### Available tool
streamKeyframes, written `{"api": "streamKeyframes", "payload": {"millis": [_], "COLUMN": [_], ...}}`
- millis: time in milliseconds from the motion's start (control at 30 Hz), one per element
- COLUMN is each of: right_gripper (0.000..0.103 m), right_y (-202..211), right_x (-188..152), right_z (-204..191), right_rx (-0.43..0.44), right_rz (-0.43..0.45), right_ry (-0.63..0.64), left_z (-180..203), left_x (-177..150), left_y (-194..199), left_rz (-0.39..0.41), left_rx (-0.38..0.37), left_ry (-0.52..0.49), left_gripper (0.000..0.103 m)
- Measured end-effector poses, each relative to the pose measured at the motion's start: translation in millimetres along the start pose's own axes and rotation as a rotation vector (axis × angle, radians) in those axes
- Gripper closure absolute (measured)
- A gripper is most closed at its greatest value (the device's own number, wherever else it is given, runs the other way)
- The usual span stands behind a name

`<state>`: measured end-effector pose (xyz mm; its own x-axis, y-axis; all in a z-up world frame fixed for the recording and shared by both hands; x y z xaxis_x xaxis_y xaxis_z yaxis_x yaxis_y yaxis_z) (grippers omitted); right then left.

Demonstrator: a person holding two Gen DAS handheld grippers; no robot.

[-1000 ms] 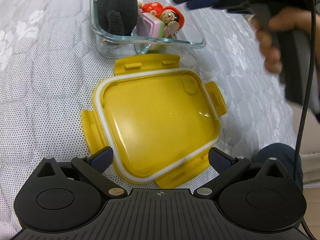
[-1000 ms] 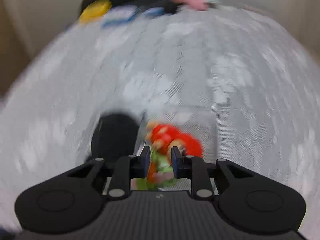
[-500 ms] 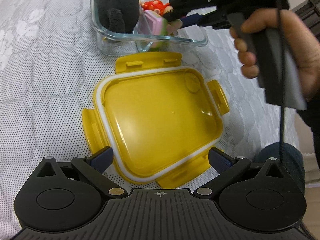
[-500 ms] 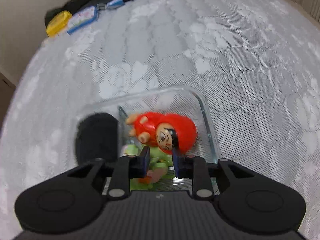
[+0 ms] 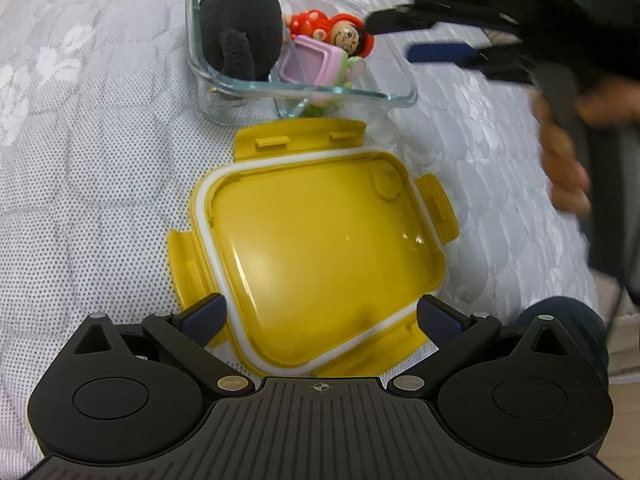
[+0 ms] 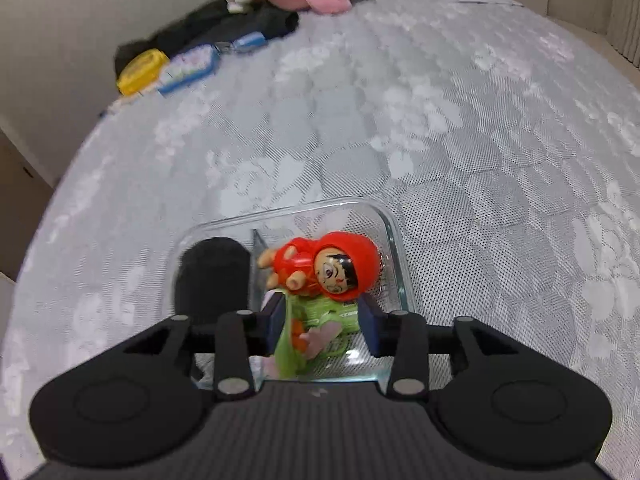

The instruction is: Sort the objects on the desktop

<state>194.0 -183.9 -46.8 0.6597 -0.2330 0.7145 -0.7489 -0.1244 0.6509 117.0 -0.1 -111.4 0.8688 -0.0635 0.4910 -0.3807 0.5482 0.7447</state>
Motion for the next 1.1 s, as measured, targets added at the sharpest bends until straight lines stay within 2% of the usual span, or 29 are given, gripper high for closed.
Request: {"api": "streamKeyframes", "payload": {"millis": [100, 233, 267, 333, 367, 533, 633, 700, 900, 1000, 1100], "right_gripper": [0.043, 0.027, 0.025, 0.016, 0.015, 0.007, 0.003, 0.002, 0.001, 0.001, 0.001], "right_y": [26.0, 58.6, 65.8, 78.5, 83.1, 113.3, 126.3, 132.9, 144.2, 153.2, 152.9], "right_x": [-12.0, -38.4, -46.6, -62.6, -68.3, -92.6, -103.8, -110.1, -117.4, -117.8, -116.7], "right_z": [5.3, 18.0, 23.8, 35.4, 39.5, 46.2, 41.8, 39.4, 44.4, 45.3, 41.8], "right_rx": [0.017, 0.032, 0.035, 0.036, 0.03, -0.073, -0.114, -0.098, -0.055, -0.103, -0.155], "right_rz": [0.028, 0.06, 0.069, 0.088, 0.101, 0.27, 0.362, 0.392, 0.439, 0.513, 0.544], "right_ry": [-0.027, -0.068, -0.097, -0.147, -0.151, -0.017, 0.059, 0.069, -0.012, 0.032, 0.102], "left_z": [0.9, 3.8, 3.1, -1.3, -4.1, -14.1, -2.8, 8.3, 34.6, 42.1, 43.2], "left_x": [2.6, 7.8, 9.0, 10.7, 11.4, 8.0, -1.7, -11.1, -31.8, -36.7, -37.0], "left_y": [1.7, 14.4, 19.0, 27.9, 32.3, 51.9, 61.9, 64.6, 53.1, 50.1, 46.9], "left_rz": [0.043, 0.193, 0.235, 0.301, 0.331, 0.428, 0.476, 0.498, 0.467, 0.469, 0.459], "left_rx": [0.017, 0.116, 0.12, 0.113, 0.106, 0.146, 0.192, 0.229, 0.312, 0.339, 0.355], "left_ry": [-0.007, -0.055, -0.049, -0.006, 0.022, 0.109, 0.063, 0.008, -0.15, -0.199, -0.215], "left_gripper": [0.0, 0.0, 0.0, 0.0, 0.0, 0.0, 0.0, 0.0, 0.0, 0.0, 0.0]}}
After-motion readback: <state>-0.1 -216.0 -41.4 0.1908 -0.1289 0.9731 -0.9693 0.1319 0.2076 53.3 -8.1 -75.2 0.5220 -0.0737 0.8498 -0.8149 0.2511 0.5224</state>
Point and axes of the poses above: each gripper's, at about its wrist camera, not at the fingertips, and y roughly against the way its jaws point, z to its right, x to its top, the point moved 3 cm from there along -y, roughly the way its jaws point, and after that the axes turned 13 degrees about z, right-handed, at the moved point
